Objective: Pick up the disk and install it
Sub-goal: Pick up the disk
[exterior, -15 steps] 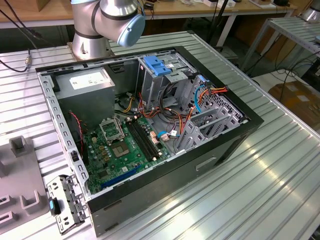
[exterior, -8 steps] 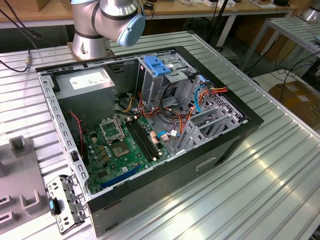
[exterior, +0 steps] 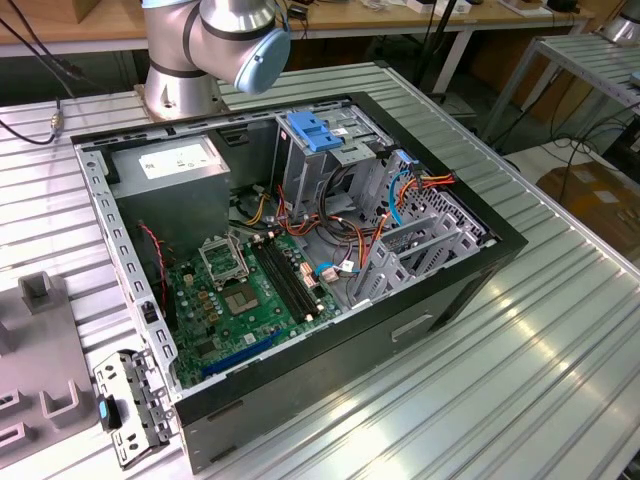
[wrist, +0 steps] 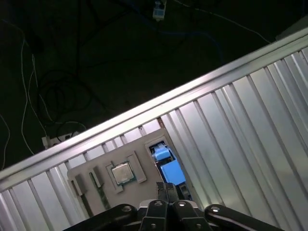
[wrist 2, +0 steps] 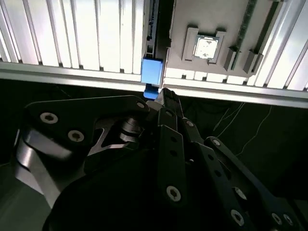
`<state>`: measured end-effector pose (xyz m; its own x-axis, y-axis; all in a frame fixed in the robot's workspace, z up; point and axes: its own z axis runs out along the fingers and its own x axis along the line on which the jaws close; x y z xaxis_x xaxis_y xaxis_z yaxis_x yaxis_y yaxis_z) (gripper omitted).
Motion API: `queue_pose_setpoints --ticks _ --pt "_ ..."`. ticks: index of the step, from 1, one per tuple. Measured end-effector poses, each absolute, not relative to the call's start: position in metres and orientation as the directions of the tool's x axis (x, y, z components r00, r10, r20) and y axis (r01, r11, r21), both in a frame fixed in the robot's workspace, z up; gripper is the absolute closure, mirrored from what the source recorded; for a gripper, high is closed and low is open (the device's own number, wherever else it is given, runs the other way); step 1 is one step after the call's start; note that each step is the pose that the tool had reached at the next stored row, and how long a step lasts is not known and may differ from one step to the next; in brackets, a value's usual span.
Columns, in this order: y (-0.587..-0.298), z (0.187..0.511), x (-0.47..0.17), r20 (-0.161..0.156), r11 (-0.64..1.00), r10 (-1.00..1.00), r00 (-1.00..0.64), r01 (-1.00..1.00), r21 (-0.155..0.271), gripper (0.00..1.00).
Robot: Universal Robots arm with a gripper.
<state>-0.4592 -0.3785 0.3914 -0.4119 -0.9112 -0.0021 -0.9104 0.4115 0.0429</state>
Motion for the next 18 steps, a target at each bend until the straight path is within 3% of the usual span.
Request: queue_pose_setpoints --ticks 10,18 --pt "-0.3785 0.3914 -0.4592 -0.002 0.271 -0.963 -0.271 -0.962 0.043 0.89" --pt "-0.3784 0.3914 -0.4592 -0.002 0.27 -0.963 -0.27 -0.962 0.043 0.89"
